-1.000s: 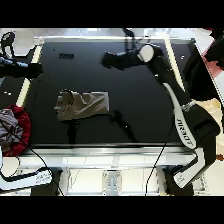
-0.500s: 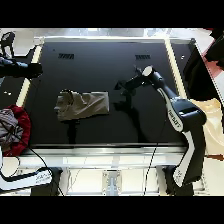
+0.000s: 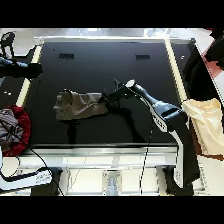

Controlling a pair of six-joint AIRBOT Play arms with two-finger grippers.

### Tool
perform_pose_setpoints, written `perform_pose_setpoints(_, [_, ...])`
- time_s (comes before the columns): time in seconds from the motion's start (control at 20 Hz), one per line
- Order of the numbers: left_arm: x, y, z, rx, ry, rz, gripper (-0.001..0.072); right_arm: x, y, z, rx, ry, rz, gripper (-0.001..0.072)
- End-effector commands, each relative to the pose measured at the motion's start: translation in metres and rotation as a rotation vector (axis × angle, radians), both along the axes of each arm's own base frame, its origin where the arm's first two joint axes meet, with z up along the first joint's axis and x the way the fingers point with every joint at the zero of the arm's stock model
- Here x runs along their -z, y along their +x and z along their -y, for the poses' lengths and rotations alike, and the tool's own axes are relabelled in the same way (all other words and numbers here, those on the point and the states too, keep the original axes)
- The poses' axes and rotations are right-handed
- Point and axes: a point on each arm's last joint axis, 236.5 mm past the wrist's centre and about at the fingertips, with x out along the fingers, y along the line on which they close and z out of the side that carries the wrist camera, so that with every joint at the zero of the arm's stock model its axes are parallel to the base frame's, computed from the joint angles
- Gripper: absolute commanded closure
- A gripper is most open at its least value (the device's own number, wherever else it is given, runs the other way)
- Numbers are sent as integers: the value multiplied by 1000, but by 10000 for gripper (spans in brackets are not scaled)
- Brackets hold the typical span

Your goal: Fold the shirts.

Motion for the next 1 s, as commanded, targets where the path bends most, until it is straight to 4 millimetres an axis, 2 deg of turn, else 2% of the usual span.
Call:
perform_pose_setpoints(0.0, [0,0,-1,-1,0,-1,700,-37,-14,-35,-73,140,50,697])
perform_pose_setpoints(0.1, [1,-1,0,1,0,-4,700,-68,-6,-30,-155,166,168,697])
perform_pose_setpoints(0.2, [1,-2,0,3,-1,-10,701,-91,19,2,-197,84,297,698])
perform_pose_setpoints(0.3, [1,-2,0,3,-1,-10,700,-107,52,62,-155,-71,383,698])
perform_pose_setpoints(0.35, [2,-2,0,3,-1,-11,700,-115,65,101,-126,-158,419,698])
perform_pose_setpoints(0.5, [2,-2,0,3,-1,-10,700,-146,87,221,-4,-409,482,698])
perform_pose_setpoints(0.6, [2,-2,0,3,-1,-10,700,-173,93,299,99,-556,514,698])
perform_pose_setpoints(0.7, [2,-2,0,2,-1,-10,701,-203,86,372,207,-646,521,698])
perform_pose_setpoints(0.75, [2,-2,0,3,-1,-11,701,-215,77,404,258,-668,506,698])
perform_pose_setpoints(0.95, [10,0,0,2,-6,-28,701,-259,24,506,435,-751,452,698])
